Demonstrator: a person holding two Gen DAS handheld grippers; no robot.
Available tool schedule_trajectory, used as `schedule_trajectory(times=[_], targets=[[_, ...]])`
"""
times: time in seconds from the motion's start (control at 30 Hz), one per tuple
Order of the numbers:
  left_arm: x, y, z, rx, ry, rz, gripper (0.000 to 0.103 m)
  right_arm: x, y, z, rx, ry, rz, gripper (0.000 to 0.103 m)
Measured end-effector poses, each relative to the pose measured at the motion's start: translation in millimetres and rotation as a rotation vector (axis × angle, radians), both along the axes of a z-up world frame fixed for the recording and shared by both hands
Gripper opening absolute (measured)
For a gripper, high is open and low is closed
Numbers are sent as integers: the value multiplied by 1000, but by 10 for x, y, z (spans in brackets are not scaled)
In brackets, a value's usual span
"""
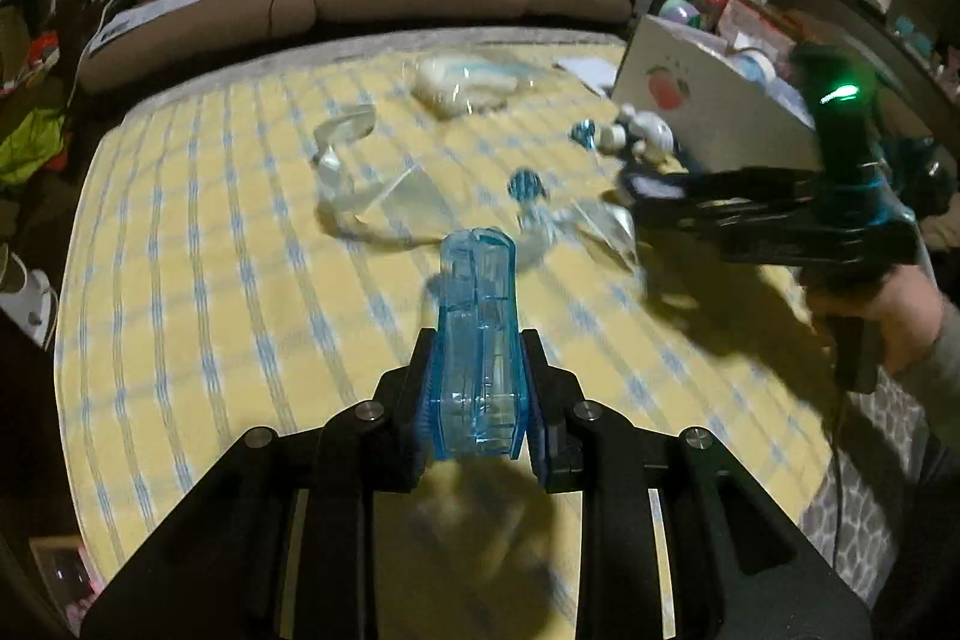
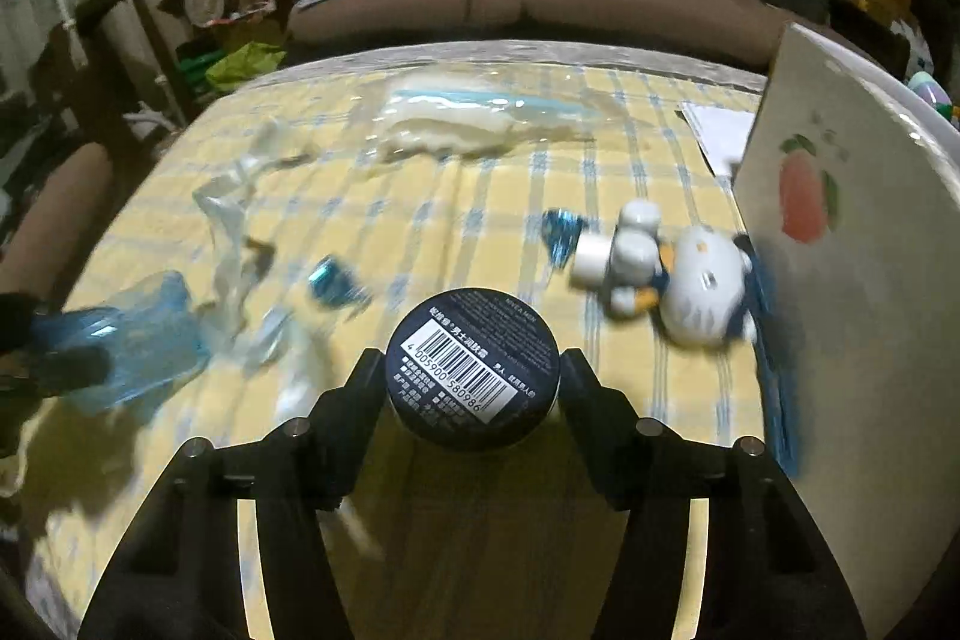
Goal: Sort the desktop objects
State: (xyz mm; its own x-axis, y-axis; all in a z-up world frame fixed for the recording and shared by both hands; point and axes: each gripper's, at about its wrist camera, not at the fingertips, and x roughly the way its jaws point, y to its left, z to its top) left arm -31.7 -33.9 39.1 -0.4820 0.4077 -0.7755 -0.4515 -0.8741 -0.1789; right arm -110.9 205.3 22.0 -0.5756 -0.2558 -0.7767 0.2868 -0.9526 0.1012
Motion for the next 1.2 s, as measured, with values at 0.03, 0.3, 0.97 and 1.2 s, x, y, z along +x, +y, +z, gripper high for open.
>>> schedule_trajectory(times=[0.03, 0.3, 0.97, 1.2], targets=[[46, 3, 2, -3, -2, 6, 24, 101, 18, 44, -11, -5, 9, 61], [562, -52, -16, 29, -58, 71, 24, 798, -218, 155, 155, -107, 180, 61], [751, -136, -185, 40, -86, 116, 24, 579, -787, -1, 198, -350, 248, 61], [697, -181, -200, 65, -105, 118, 24, 113, -1013, -23, 215, -394, 234, 62]])
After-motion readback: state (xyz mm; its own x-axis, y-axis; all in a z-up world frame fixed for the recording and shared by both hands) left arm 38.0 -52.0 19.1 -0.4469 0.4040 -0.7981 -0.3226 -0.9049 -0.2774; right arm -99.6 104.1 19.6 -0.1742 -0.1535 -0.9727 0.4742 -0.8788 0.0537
